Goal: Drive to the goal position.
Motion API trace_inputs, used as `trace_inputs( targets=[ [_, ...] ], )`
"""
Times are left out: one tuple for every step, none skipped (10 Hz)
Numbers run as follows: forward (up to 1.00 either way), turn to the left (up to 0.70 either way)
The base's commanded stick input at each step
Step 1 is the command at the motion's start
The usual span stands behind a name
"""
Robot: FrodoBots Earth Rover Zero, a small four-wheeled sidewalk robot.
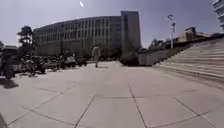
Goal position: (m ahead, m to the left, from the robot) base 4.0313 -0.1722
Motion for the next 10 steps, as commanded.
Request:
trace_inputs(
  targets=[
    [1.0,0.0],
    [1.0,0.0],
    [1.0,0.0],
    [1.0,0.0],
    [1.0,0.0],
    [1.0,0.0],
    [1.0,0.0],
    [1.0,0.0],
    [1.0,0.0],
    [1.0,0.08]
  ],
)
